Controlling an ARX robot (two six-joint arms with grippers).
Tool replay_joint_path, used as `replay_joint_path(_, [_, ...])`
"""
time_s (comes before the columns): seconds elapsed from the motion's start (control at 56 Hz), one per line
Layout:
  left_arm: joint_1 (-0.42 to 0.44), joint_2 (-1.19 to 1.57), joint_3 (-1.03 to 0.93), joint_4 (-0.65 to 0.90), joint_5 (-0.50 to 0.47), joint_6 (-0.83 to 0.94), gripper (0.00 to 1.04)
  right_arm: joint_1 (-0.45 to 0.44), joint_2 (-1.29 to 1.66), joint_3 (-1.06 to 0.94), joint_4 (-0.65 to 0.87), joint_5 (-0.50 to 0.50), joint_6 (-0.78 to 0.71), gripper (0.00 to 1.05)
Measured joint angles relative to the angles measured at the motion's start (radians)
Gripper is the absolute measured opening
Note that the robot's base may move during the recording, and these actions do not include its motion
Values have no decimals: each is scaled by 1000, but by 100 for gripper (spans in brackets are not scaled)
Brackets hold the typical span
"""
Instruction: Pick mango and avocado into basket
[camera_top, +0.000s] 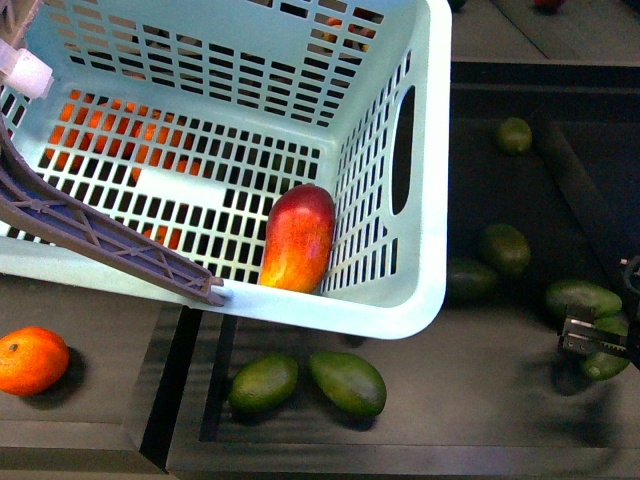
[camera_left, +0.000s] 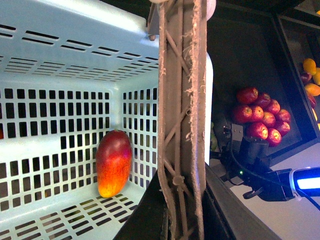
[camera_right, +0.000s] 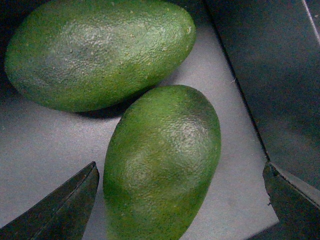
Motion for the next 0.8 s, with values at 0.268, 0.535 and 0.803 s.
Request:
replay_joint_path(0.268, [0, 0, 0, 0, 0, 0, 11, 8, 0, 5, 0, 0, 3, 97])
replay_joint_path(0.535, [0, 0, 0, 0, 0, 0, 11, 16, 0, 8, 22, 17, 14, 97])
replay_joint_path(0.803, [0, 0, 0, 0, 0, 0, 11, 29, 7, 13, 93, 41, -8, 97])
